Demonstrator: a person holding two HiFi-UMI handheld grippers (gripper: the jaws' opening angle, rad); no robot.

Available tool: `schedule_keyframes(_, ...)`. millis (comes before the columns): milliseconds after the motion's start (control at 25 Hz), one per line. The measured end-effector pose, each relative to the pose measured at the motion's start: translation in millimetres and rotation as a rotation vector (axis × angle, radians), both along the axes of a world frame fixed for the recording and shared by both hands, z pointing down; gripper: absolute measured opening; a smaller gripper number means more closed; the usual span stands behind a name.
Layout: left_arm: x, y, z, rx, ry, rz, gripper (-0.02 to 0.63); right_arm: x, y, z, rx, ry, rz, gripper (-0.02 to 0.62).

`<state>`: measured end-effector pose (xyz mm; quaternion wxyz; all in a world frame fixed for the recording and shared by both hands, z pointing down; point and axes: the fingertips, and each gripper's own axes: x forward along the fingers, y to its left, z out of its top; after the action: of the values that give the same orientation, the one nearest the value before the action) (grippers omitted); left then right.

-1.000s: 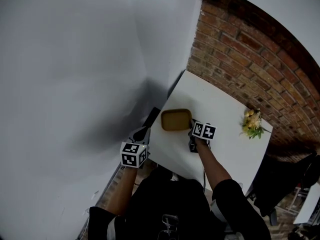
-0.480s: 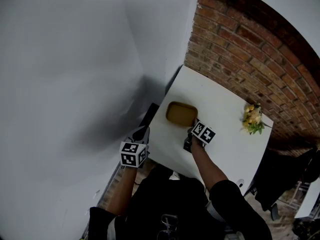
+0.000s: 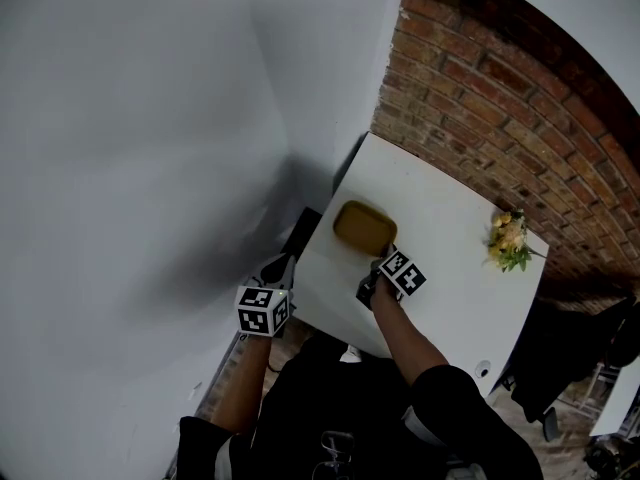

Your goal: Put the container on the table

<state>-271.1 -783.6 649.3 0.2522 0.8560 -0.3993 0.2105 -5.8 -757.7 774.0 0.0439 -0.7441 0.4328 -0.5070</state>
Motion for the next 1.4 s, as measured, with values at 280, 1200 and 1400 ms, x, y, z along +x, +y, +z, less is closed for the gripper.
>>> schedule_keyframes(280,-5,-4,3,-0.004,0.004,-0.003,0.015,-7,-3,1,-0.005,0.0,0.003,0.035)
schedule_keyframes(1200,19,0,-9,0.037,0.031,0.051,0.015,4,11,-40,0.098,0.177,-0.154,0.074)
schedule_keyframes(1400,26,14,-22,0.066,0.036,0.047,0.015,2,29,-58,0.108,0.26,-0.271,0.025)
